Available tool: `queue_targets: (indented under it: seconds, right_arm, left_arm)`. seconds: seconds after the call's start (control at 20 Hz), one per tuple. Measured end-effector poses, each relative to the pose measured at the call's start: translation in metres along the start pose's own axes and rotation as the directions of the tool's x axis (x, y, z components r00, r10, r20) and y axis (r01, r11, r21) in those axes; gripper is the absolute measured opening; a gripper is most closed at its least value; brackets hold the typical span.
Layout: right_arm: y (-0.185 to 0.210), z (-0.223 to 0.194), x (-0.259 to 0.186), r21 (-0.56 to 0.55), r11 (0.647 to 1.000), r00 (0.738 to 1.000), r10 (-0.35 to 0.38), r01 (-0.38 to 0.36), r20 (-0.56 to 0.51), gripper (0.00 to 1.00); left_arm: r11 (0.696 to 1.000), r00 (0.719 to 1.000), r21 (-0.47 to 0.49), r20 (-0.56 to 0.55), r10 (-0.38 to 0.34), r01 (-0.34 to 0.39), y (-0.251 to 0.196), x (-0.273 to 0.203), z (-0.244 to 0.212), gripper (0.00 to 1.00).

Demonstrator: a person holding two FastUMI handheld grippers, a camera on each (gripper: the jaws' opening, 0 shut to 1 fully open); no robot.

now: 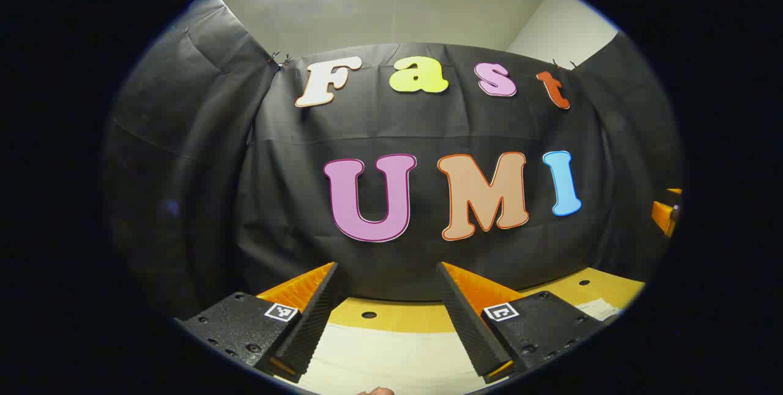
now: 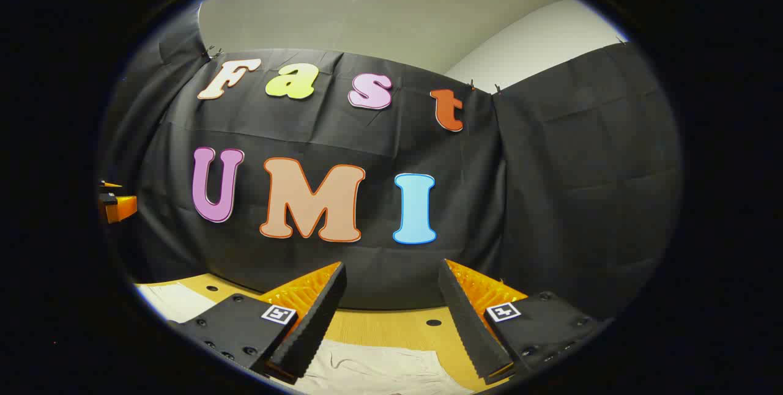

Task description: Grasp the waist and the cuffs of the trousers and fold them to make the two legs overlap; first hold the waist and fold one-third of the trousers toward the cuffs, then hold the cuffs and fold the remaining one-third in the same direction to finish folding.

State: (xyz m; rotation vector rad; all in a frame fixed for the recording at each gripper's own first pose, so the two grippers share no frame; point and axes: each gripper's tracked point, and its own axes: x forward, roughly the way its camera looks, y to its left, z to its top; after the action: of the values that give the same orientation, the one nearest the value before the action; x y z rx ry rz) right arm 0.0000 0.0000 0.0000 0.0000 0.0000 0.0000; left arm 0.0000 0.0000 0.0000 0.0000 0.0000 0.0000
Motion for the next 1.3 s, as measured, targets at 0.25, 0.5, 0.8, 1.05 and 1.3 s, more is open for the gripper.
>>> queue_targets:
  seconds: [0.25,0.5,0.8,1.05,1.3]
  right_arm:
    - [0.010,0.003,0.000,0.006,1.000,1.000,0.021,-0.021,0.011,0.96]
    - [0.019,-0.001,0.003,0.000,0.999,0.999,0.034,-0.034,0.005,0.96]
    - [0.021,-0.004,0.005,-0.015,0.999,0.999,0.042,-0.042,0.004,0.96]
    - [0.018,-0.014,0.007,-0.069,0.996,0.998,0.064,-0.064,-0.011,0.97]
    - [0.006,-0.035,-0.002,-0.243,0.965,0.995,0.090,-0.095,-0.032,0.97]
  left_arm:
    - [1.000,1.000,-0.002,-0.009,0.007,-0.007,0.005,0.001,-0.005,0.95]
    - [1.000,0.999,0.000,-0.031,0.018,-0.018,0.012,0.003,-0.014,0.95]
    - [1.000,1.000,0.006,-0.026,0.018,-0.018,0.014,0.006,-0.013,0.96]
    - [1.000,0.999,0.013,-0.031,0.008,-0.008,0.010,0.008,-0.017,0.95]
    - [1.000,0.999,0.002,-0.045,0.008,-0.008,0.004,0.009,-0.022,0.96]
